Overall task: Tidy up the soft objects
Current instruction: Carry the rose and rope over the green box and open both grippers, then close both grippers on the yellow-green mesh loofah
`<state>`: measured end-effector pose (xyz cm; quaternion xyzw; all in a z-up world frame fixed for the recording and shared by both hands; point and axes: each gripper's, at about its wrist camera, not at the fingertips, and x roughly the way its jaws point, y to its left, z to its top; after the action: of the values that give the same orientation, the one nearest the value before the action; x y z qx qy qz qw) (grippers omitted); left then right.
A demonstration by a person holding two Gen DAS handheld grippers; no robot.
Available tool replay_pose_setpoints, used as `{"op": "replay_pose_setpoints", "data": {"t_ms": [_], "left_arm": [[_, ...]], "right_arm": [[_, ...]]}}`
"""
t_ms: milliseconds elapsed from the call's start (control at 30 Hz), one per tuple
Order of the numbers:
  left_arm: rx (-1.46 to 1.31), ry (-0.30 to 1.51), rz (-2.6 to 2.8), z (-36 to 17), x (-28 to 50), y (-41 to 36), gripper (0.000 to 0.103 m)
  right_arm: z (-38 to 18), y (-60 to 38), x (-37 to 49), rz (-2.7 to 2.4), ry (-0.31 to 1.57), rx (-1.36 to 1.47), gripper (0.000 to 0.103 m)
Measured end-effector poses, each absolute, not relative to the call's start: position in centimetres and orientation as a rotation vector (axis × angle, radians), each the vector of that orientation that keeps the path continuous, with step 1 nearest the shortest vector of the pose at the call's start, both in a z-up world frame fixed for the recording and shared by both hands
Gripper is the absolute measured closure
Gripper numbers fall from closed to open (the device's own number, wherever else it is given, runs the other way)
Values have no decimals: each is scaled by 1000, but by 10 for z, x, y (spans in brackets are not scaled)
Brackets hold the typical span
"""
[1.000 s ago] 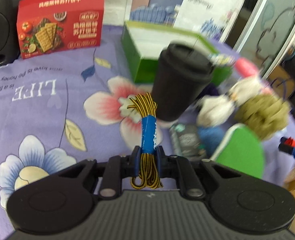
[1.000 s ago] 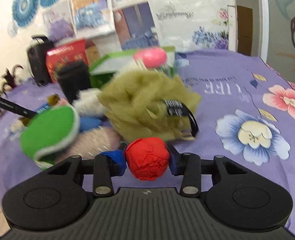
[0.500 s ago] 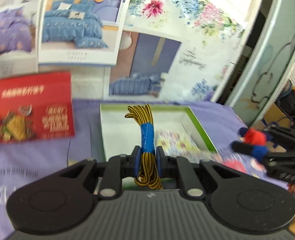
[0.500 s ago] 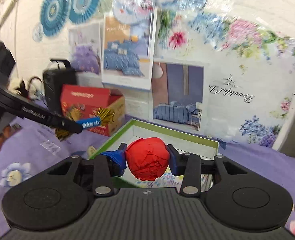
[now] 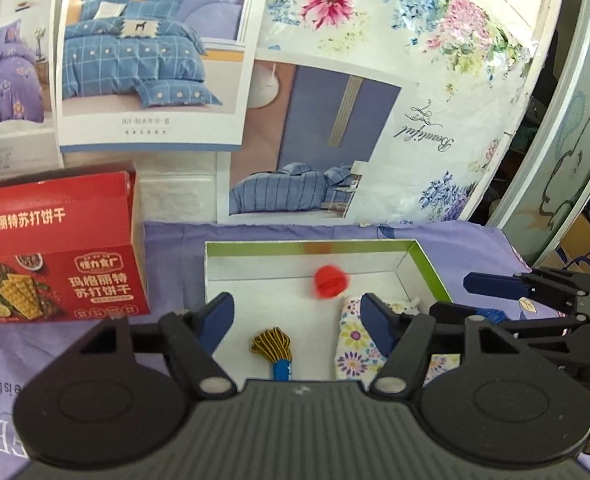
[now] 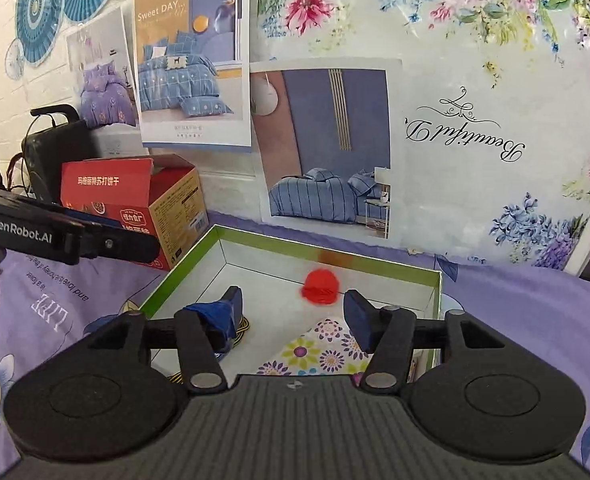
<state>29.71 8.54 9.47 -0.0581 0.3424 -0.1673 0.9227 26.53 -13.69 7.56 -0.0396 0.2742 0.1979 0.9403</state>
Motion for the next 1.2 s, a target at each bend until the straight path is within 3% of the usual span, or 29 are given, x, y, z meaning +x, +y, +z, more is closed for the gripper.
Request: {"op": "replay_pose_setpoints", "data": {"t_ms": [333, 600, 933, 1200], "left_arm": [[-30, 613, -399, 111, 185, 87, 33], [117, 615, -354, 80, 99, 79, 32], [151, 677, -329, 37, 62, 66, 30], [186, 686, -362, 42, 59, 41, 29]], "right_arm": [[106, -154, 147, 500, 461, -23, 59], [74, -158, 44, 519, 427, 9, 58], [19, -191, -8, 405, 508, 174, 58], [-4, -219, -21, 295, 511, 222, 58]]}}
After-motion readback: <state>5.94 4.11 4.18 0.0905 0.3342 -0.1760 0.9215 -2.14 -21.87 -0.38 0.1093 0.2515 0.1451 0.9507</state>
